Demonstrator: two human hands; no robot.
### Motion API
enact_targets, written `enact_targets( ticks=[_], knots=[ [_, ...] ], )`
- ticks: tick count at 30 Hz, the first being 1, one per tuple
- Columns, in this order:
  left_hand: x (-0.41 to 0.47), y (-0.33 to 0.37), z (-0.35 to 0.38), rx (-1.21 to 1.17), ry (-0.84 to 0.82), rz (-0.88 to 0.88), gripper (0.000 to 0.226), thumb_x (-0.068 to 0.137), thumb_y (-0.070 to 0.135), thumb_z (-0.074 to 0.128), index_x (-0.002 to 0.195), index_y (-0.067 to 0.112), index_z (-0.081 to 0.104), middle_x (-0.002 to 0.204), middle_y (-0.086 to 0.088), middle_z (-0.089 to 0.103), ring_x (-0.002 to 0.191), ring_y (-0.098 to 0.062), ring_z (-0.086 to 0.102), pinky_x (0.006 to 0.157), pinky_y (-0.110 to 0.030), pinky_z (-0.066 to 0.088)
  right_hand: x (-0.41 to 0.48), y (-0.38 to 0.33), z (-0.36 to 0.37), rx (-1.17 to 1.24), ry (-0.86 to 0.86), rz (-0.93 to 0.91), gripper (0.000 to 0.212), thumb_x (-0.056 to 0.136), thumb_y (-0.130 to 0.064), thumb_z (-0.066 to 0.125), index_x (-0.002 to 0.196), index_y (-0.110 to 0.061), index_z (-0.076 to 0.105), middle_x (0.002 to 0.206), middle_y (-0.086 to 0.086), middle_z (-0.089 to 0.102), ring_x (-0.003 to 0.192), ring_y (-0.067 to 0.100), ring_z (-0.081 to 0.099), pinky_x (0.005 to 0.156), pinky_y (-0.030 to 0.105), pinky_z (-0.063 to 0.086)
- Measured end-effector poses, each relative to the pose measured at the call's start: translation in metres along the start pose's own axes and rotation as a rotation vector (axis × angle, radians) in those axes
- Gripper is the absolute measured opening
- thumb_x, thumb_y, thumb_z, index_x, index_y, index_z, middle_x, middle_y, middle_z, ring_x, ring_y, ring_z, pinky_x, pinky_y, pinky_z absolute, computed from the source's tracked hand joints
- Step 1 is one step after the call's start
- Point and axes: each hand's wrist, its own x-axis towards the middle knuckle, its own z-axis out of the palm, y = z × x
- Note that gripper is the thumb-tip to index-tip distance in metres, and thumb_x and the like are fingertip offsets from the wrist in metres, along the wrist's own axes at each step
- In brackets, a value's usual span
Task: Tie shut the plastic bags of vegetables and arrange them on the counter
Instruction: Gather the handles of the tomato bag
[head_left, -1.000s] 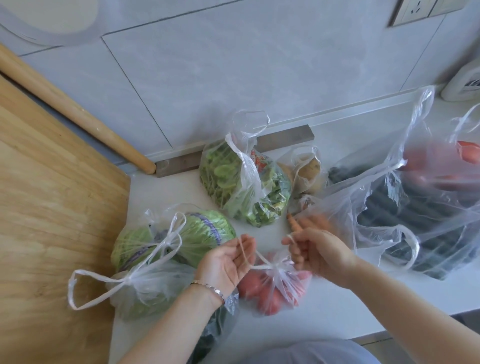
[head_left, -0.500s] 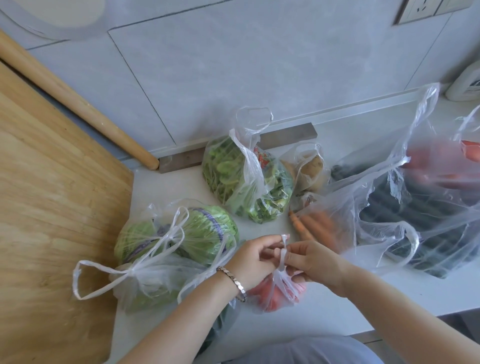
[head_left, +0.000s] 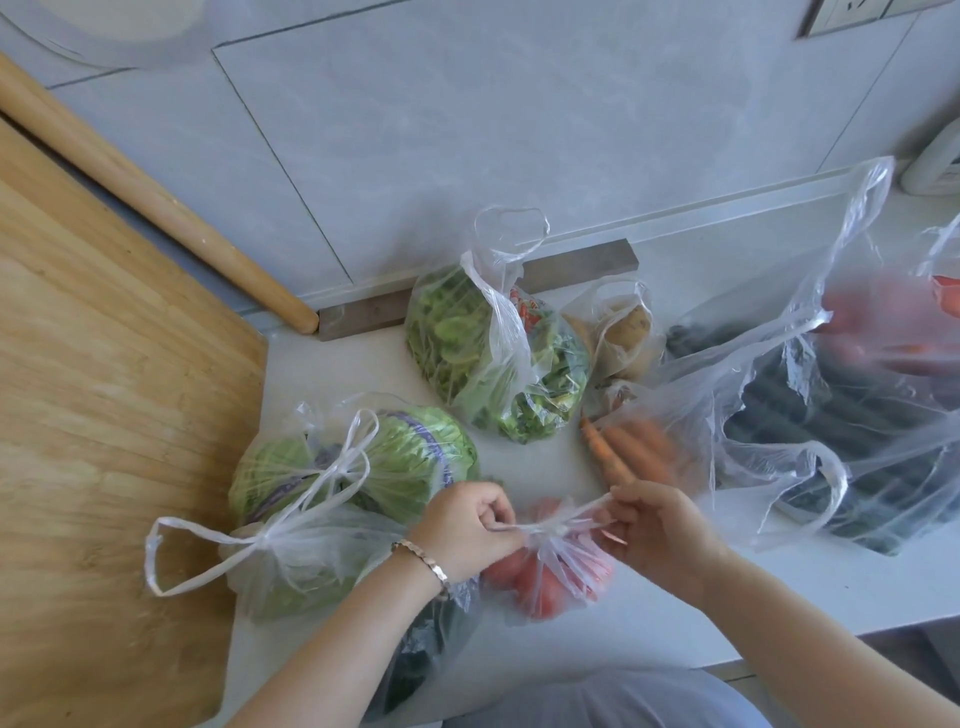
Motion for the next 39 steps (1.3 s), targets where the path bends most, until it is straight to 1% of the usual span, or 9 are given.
enact_targets(
  ticks=[4, 5, 6, 8, 12, 16, 20, 33, 39],
  knots=[
    [0.002, -0.006, -0.003, 0.155, -0.005, 0.159, 0.052, 0.077, 0.044, 0.066, 0.044, 0.019, 0.034, 0.047, 0.004, 0.034, 0.045, -0.008, 0.031, 0.057, -0.029, 0.04, 0.007, -0.01, -0.002, -0.229, -0.052, 0.04, 0.049, 0.084, 0.005, 0.048, 0.11, -0.035, 0.061, 0.054, -0.001, 0.02, 0.04, 0.01, 0.027, 0.038, 0.017, 0.022],
    [0.003, -0.011, -0.002, 0.097, 0.004, 0.141, 0.055, 0.081, 0.04, 0.063, 0.042, 0.019, 0.031, 0.048, 0.004, 0.031, 0.045, -0.007, 0.029, 0.061, -0.033, 0.043, 0.008, -0.013, -0.004, -0.348, 0.018, 0.032, 0.054, 0.083, 0.007, 0.052, 0.06, -0.04, 0.037, 0.052, -0.001, 0.023, 0.039, 0.009, 0.027, 0.036, 0.016, 0.02],
    [0.003, -0.016, 0.0, 0.041, 0.032, 0.109, 0.057, 0.084, 0.037, 0.06, 0.039, 0.019, 0.03, 0.047, 0.004, 0.029, 0.044, -0.007, 0.028, 0.064, -0.036, 0.045, 0.01, -0.012, -0.003, -0.457, 0.072, 0.031, 0.054, 0.082, 0.007, 0.055, 0.131, 0.008, 0.032, 0.048, -0.002, 0.029, 0.038, 0.008, 0.028, 0.035, 0.015, 0.019],
    [0.003, -0.021, 0.007, 0.095, 0.081, 0.062, 0.054, 0.085, 0.043, 0.054, 0.042, 0.019, 0.033, 0.049, 0.003, 0.032, 0.044, -0.009, 0.03, 0.061, -0.038, 0.045, 0.013, -0.007, 0.0, -0.693, 0.175, -0.052, 0.016, 0.08, 0.005, 0.059, 0.067, -0.004, 0.054, 0.047, 0.005, 0.047, 0.039, 0.01, 0.032, 0.036, 0.016, 0.026],
    [0.004, -0.015, 0.023, 0.684, 0.048, 0.089, 0.061, 0.07, 0.074, 0.043, 0.108, 0.027, 0.05, 0.113, -0.001, 0.054, 0.086, -0.017, 0.059, 0.076, -0.029, 0.048, 0.018, 0.011, -0.001, -1.473, 0.303, -0.47, 0.016, 0.074, -0.028, 0.069, 0.082, -0.021, 0.058, 0.127, 0.008, 0.058, 0.076, 0.016, 0.058, 0.064, 0.027, 0.048],
    [0.002, -0.021, 0.042, 0.828, -0.122, 0.03, 0.108, 0.066, 0.076, 0.053, 0.146, 0.034, -0.007, 0.157, -0.004, -0.012, 0.12, -0.025, 0.053, 0.094, -0.033, 0.04, 0.019, 0.032, -0.012, -1.901, 0.043, -0.53, 0.104, 0.052, -0.088, 0.038, 0.141, -0.034, 0.034, 0.149, -0.006, 0.036, 0.12, 0.018, 0.056, 0.094, 0.036, 0.05],
    [0.003, -0.028, 0.063, 0.912, -0.213, -0.009, 0.107, 0.069, 0.073, 0.053, 0.146, 0.032, -0.009, 0.154, -0.009, -0.024, 0.098, -0.027, 0.062, 0.076, -0.032, 0.042, 0.021, 0.05, -0.014, -2.201, -0.031, -0.345, 0.095, 0.051, -0.088, 0.026, 0.125, -0.036, 0.056, 0.127, -0.002, 0.063, 0.042, 0.013, 0.061, 0.04, 0.022, 0.045],
    [0.007, -0.034, 0.066, 0.822, -0.212, -0.054, 0.104, 0.073, 0.068, 0.055, 0.142, 0.04, -0.018, 0.158, -0.009, -0.005, 0.106, -0.03, 0.062, 0.086, -0.036, 0.047, 0.024, 0.056, -0.022, -2.142, 0.035, -0.478, 0.089, 0.058, -0.078, 0.061, 0.13, -0.027, 0.054, 0.144, -0.002, 0.045, 0.068, 0.014, 0.068, 0.058, 0.026, 0.055],
    [0.009, -0.01, 0.018, 0.622, 0.118, 0.177, 0.043, 0.087, 0.055, 0.046, 0.105, 0.022, 0.065, 0.107, 0.004, 0.066, 0.086, -0.015, 0.064, 0.072, -0.026, 0.05, 0.019, 0.012, 0.003, -1.721, 0.133, -0.61, 0.055, 0.073, -0.067, 0.051, 0.111, -0.03, 0.066, 0.104, -0.008, 0.06, 0.116, 0.013, 0.057, 0.086, 0.027, 0.048]
  ],
)
